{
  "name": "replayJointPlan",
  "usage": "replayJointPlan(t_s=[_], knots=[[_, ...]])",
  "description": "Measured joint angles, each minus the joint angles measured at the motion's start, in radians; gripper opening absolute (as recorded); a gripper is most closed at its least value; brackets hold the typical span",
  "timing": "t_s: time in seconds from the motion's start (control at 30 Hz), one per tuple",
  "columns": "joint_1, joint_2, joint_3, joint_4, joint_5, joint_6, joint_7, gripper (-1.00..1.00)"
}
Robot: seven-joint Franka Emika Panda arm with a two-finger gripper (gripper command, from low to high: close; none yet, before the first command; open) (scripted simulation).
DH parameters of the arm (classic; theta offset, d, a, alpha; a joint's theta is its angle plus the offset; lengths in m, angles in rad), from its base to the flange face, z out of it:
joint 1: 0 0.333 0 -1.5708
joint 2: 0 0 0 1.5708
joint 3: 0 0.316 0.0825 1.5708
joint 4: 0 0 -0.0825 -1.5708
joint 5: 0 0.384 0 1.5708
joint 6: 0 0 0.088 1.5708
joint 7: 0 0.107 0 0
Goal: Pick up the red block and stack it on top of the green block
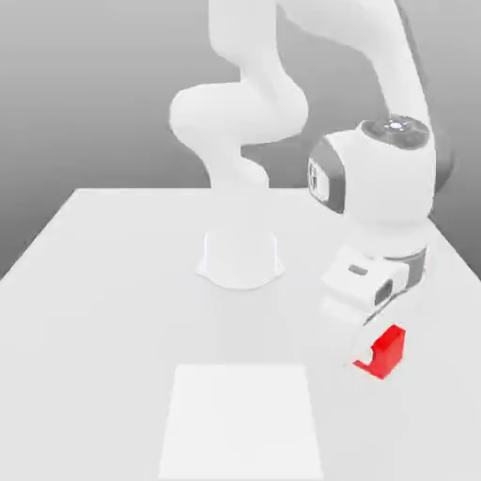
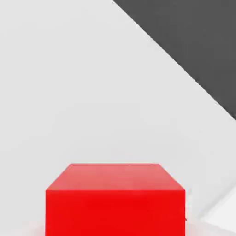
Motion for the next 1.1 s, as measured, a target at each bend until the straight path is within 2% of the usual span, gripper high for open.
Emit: replayJointPlan(t_s=[0.27,0.57,1.1], knots=[[0.223,-0.135,0.137,-0.103,0.070,-0.020,0.064,-1.00],[0.433,-0.265,0.354,-0.224,0.083,-0.031,0.182,-1.00],[0.328,-0.122,0.452,-0.239,-0.134,0.111,0.343,-1.00]])
